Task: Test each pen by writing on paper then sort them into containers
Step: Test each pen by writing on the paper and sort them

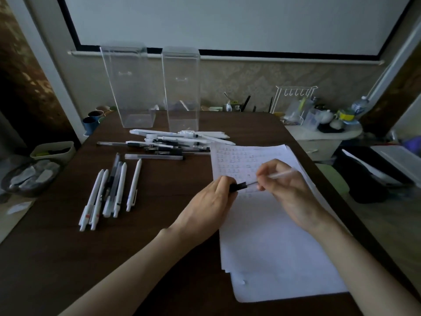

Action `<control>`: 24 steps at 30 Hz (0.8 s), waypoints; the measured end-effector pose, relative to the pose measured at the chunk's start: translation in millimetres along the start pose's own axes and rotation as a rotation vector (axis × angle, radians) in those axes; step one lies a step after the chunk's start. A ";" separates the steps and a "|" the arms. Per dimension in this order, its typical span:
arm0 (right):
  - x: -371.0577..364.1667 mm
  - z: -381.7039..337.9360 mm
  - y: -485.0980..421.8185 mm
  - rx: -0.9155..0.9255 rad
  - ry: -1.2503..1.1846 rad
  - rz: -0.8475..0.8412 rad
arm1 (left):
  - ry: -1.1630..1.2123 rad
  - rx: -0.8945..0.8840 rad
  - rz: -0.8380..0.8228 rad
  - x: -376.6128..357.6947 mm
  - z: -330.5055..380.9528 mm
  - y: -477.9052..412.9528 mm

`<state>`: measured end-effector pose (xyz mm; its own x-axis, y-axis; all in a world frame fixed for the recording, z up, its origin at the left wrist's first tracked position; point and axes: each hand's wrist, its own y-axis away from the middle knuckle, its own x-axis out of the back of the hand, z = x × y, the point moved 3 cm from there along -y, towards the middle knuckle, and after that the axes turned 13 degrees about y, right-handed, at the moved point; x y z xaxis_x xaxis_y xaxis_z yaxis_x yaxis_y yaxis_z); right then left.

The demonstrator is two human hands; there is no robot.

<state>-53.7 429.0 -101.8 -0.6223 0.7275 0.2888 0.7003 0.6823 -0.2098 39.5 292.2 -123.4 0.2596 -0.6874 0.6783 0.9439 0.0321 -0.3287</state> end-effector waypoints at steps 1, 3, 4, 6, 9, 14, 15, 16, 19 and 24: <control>-2.8 1.6 0.5 -0.001 -0.004 -0.028 | 0.005 -0.016 -0.021 -2.6 -1.0 0.8; -9.8 4.3 2.1 -0.005 0.022 -0.097 | 0.030 -0.048 -0.036 -3.4 -3.3 3.3; -12.3 5.8 2.6 -0.003 0.041 -0.123 | 0.045 -0.056 -0.036 -2.2 -3.9 4.0; -14.3 8.2 3.1 -0.011 0.042 -0.145 | 0.033 -0.072 -0.027 -1.2 -6.2 4.4; -15.5 11.7 2.6 -0.052 -0.001 -0.150 | -0.003 -0.100 -0.003 -0.2 -5.5 5.5; -16.6 14.7 1.7 -0.050 -0.045 -0.159 | -0.027 -0.109 0.024 3.7 -3.9 7.5; -15.5 15.6 1.6 -0.046 -0.056 -0.162 | -0.049 -0.110 0.037 4.1 -3.7 7.3; -14.6 16.5 0.9 -0.038 -0.061 -0.167 | -0.064 -0.104 0.051 4.2 -3.8 6.8; -9.0 19.3 -2.4 -0.025 -0.094 -0.130 | -0.098 -0.010 0.083 4.7 -5.5 5.2; 16.8 21.9 -6.9 -0.060 -0.051 0.139 | -0.139 -0.047 0.102 7.0 -1.7 5.6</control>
<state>-76.6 438.1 -116.0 -0.5339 0.8182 0.2133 0.7993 0.5707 -0.1881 46.2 286.4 -121.6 0.3824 -0.5752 0.7232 0.9015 0.0607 -0.4285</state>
